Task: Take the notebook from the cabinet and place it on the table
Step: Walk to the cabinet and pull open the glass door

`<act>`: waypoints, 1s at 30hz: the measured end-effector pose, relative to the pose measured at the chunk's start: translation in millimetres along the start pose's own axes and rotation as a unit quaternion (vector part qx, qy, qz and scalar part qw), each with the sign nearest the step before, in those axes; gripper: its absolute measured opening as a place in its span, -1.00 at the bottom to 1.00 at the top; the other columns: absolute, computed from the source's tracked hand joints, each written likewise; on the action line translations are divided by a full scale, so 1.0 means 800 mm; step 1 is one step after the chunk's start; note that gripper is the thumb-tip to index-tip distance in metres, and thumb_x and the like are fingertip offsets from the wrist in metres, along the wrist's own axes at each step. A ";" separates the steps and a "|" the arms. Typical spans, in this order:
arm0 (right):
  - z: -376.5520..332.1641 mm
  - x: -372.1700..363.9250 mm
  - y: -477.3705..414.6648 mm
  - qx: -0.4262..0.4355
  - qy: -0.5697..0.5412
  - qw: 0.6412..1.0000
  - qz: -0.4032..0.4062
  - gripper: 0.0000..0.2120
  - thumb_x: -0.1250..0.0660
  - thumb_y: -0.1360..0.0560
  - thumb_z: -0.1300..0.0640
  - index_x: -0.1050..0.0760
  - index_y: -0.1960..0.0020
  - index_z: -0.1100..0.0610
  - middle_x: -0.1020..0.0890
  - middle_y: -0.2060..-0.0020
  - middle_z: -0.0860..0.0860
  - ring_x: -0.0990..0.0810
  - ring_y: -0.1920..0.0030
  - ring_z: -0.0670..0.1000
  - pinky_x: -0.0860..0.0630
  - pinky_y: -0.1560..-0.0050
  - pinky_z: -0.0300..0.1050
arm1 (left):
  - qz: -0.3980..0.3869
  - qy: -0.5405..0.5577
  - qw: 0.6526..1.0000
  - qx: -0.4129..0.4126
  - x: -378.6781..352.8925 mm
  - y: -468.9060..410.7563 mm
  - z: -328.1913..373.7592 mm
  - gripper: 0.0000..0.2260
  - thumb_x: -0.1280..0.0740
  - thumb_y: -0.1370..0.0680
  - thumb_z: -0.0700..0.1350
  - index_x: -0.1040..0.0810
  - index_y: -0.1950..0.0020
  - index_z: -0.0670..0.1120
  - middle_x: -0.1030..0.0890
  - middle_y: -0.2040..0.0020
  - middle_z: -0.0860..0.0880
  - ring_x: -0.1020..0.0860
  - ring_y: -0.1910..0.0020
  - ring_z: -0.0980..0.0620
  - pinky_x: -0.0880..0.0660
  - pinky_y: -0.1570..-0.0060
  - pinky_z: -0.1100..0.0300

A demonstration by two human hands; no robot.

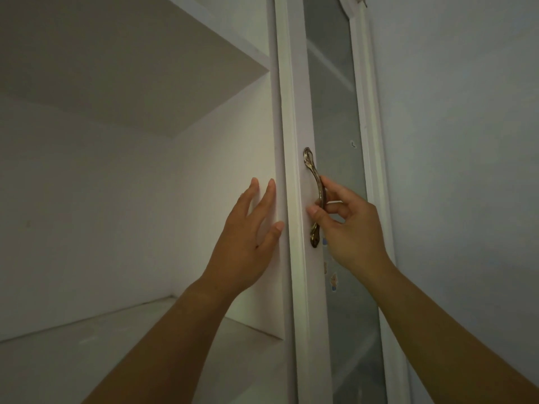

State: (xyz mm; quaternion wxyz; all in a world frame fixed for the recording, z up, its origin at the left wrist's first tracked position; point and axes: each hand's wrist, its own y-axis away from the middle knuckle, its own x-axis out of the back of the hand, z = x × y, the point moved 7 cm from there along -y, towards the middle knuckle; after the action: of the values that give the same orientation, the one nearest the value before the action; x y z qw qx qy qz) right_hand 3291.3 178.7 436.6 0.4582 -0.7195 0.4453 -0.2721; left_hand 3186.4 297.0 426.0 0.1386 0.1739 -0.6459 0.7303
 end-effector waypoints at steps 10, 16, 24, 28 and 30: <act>-0.001 -0.002 -0.003 -0.005 0.047 0.999 0.023 -0.59 -0.33 -0.48 0.12 -0.40 -0.31 0.00 -0.58 -0.07 -0.02 -0.54 0.11 -0.16 -0.38 0.22 -0.63 | 0.002 0.011 1.000 0.013 -0.002 0.001 0.000 -0.53 0.00 -0.53 0.19 0.17 -0.35 0.32 0.14 -0.51 0.18 0.16 -0.37 0.29 0.08 -0.32 0.16; -0.004 -0.002 -0.003 -0.022 0.032 0.999 0.014 -0.60 -0.33 -0.47 0.16 -0.42 -0.29 0.00 -0.60 0.01 -0.07 -0.55 0.13 -0.19 -0.46 0.17 -0.47 | 0.000 0.005 1.000 0.013 -0.003 0.002 -0.002 -0.53 0.04 -0.51 0.25 0.20 -0.34 0.34 0.19 -0.44 0.26 0.17 -0.38 0.28 0.08 -0.32 0.14; -0.006 0.003 -0.004 -0.024 0.028 0.999 -0.003 -0.55 -0.38 -0.43 0.19 -0.41 -0.29 0.01 -0.56 0.17 -0.15 -0.57 0.13 -0.17 -0.52 0.07 -0.36 | -0.009 0.021 0.999 0.024 0.001 0.003 -0.001 -0.50 0.02 -0.49 0.23 0.15 -0.37 0.30 0.12 -0.52 0.15 0.09 -0.49 0.12 -0.02 -0.41 -0.01; -0.007 0.006 -0.003 -0.021 0.035 0.999 -0.011 -0.54 -0.38 -0.43 0.16 -0.40 -0.31 0.02 -0.56 0.13 -0.12 -0.57 0.12 -0.16 -0.59 0.08 -0.20 | -0.010 0.024 0.999 0.026 0.002 0.003 -0.003 -0.49 0.01 -0.48 0.23 0.15 -0.37 0.31 0.13 -0.51 0.18 0.09 -0.48 0.14 -0.03 -0.39 0.03; -0.007 0.013 -0.004 -0.015 0.038 0.999 -0.009 -0.54 -0.38 -0.42 0.15 -0.40 -0.31 0.03 -0.58 0.10 -0.09 -0.57 0.12 -0.14 -0.55 0.13 -0.30 | -0.013 0.028 0.999 0.023 0.002 0.003 -0.001 -0.49 0.01 -0.48 0.23 0.14 -0.37 0.31 0.13 -0.50 0.19 0.09 -0.48 0.14 -0.03 -0.40 0.02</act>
State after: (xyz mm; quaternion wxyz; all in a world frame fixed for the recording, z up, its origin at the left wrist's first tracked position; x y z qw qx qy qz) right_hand 3292.7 167.8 441.6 0.4270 -0.7196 0.4602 -0.2968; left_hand 3183.5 297.3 424.5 0.1618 0.1653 -0.6223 0.7478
